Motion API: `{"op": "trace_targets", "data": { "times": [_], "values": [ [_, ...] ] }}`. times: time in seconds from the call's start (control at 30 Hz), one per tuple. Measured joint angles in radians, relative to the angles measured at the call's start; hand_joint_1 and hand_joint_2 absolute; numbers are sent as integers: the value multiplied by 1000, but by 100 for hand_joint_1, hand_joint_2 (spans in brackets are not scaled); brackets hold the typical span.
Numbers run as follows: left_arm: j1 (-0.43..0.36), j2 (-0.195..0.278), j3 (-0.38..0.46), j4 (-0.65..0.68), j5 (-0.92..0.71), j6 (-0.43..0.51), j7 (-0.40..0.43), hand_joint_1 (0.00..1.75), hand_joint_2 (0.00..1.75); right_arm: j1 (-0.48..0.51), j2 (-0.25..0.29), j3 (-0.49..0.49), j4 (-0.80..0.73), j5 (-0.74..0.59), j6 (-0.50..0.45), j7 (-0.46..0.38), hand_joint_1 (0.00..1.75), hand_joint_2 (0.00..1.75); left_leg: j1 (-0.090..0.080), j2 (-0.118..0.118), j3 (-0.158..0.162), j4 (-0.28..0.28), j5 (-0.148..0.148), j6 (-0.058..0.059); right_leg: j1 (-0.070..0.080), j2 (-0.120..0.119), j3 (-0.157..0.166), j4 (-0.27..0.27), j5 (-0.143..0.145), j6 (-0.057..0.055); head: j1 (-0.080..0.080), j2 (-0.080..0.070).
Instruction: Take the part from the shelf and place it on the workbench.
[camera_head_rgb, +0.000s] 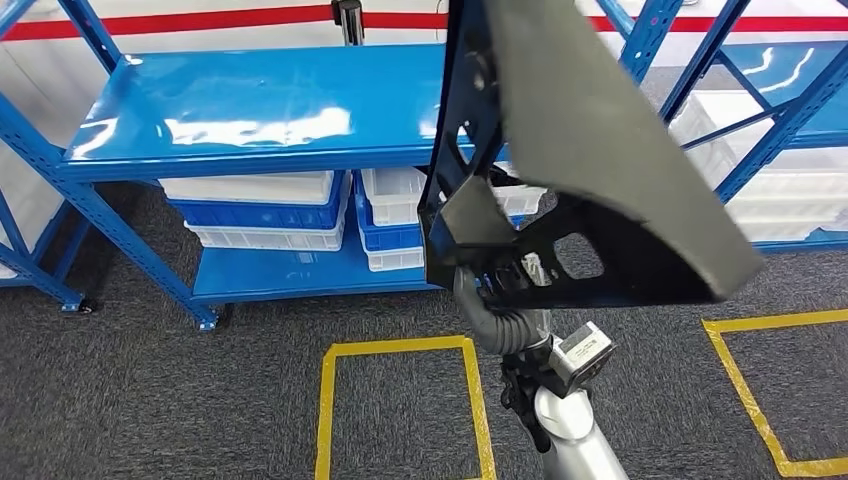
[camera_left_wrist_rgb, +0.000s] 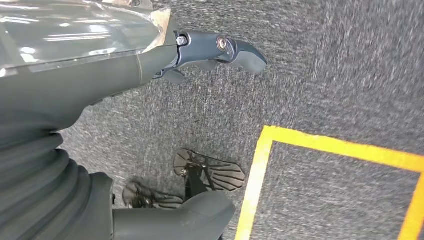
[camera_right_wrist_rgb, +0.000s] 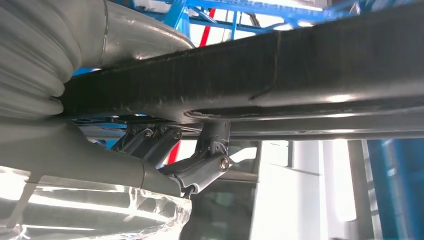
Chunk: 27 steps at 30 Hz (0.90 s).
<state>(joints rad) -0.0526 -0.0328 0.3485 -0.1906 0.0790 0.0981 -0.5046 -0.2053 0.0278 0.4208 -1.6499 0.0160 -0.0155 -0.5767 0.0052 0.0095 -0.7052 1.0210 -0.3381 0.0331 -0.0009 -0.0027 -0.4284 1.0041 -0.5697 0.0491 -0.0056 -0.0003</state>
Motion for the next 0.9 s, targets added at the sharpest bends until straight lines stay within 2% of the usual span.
{"op": "trace_targets", "data": {
  "times": [0.03,0.07,0.1,0.13,0.17,0.23,0.27,0.3,0.33,0.37,0.4,0.43,0.47,0.5,0.53,0.6,0.63,0.73,0.8,0.87,0.9],
  "values": [
    [0,0,4,0,2,-1,-2,0,175,2,2,0,0,7,-1,-1,175,175,0,1,-1,-5,14,-6,6,0,14,-32,-8,-9,-1,0],
    [1,1,9,0,3,-1,-3,0,175,5,4,0,0,13,-1,-2,175,175,1,0,-3,-12,26,-13,3,0,6,-40,-1,-18,-2,0],
    [2,1,13,0,4,-1,-5,0,175,8,5,0,0,18,-2,-2,175,175,4,-2,-8,-14,25,-19,-3,-2,-4,-39,12,-26,-4,0],
    [3,2,16,1,4,-1,-6,0,175,10,7,0,0,22,-3,-2,175,175,6,-4,-16,-4,4,-24,-8,-3,-15,-40,27,-38,-6,0],
    [5,3,18,1,4,-1,-6,0,175,12,10,0,0,26,-4,-1,175,175,8,-7,-28,29,-42,-29,-15,-6,-29,-41,43,-49,-8,0],
    [5,3,23,1,4,-1,-5,0,175,12,15,-1,0,32,-5,1,175,175,13,-10,-53,150,-157,-39,-14,-9,-61,-40,73,-61,-12,0],
    [4,3,25,1,3,-1,-5,0,175,12,18,-1,0,35,-6,2,175,175,16,-11,-60,218,-192,-45,-13,-10,-78,-39,88,-61,-13,0],
    [3,3,28,1,2,-1,-5,0,175,12,19,-1,0,37,-6,3,175,175,21,-12,-57,267,-196,-51,-14,-11,-95,-37,103,-58,-12,0],
    [2,4,29,0,1,-1,-5,0,175,12,20,-1,0,39,-6,4,175,175,26,-12,-41,289,-175,-57,-15,-11,-113,-33,116,-54,-13,0],
    [2,4,30,0,-2,-1,-5,0,175,12,21,-1,0,41,-6,5,175,175,33,-11,-10,280,-145,-62,-17,-12,-133,-26,127,-48,-13,0],
    [1,4,30,-1,-5,-1,-6,0,175,12,22,-1,0,43,-6,5,175,175,39,-12,42,234,-129,-68,-19,-12,-153,-16,135,-41,-13,0],
    [-1,4,30,-2,-11,-1,-6,0,175,12,23,-1,0,44,-6,6,175,175,43,-12,102,166,-136,-72,-20,-11,-172,-4,141,-34,-14,0],
    [-3,5,30,-4,-19,3,-7,0,175,12,24,-1,0,45,-6,6,175,175,43,-14,152,99,-160,-70,-19,-11,-186,7,145,-27,-13,0],
    [-5,5,30,-5,-30,12,-5,0,175,11,25,-1,-1,46,-7,6,175,175,41,-14,187,46,-187,-64,-16,-12,-196,15,150,-20,-11,0],
    [-6,5,29,-6,-41,26,0,0,175,10,27,-1,-1,48,-8,6,175,175,35,-14,198,20,-204,-54,-13,-12,-201,17,155,-12,-9,0],
    [-5,5,29,-7,-61,72,22,0,175,9,28,0,-2,52,-11,7,175,175,27,-10,186,10,-198,-27,-13,-12,-207,19,167,4,-5,0],
    [-4,5,29,-7,-70,100,38,0,175,10,28,0,-2,54,-14,7,175,175,22,-7,179,10,-194,-20,-13,-11,-214,16,161,4,-4,0],
    [-2,6,26,-7,-94,151,79,0,175,11,28,1,-2,56,-20,11,175,175,13,-4,162,9,-192,-14,-11,-6,-230,11,126,-12,4,0],
    [0,6,25,-7,-100,159,91,0,175,11,28,1,-3,57,-21,13,175,175,13,-2,157,9,-182,-9,-10,-6,-233,9,123,-13,5,0],
    [-1,6,24,-7,-105,165,98,0,175,12,29,2,-3,57,-21,16,175,175,12,-2,152,10,-172,-5,-11,-5,-230,5,136,-15,5,0],
    [-1,5,24,-7,-106,168,102,0,175,13,29,2,-3,57,-21,19,175,175,10,-2,151,11,-169,-2,-12,-4,-228,-1,163,-9,5,0]
  ]
}}
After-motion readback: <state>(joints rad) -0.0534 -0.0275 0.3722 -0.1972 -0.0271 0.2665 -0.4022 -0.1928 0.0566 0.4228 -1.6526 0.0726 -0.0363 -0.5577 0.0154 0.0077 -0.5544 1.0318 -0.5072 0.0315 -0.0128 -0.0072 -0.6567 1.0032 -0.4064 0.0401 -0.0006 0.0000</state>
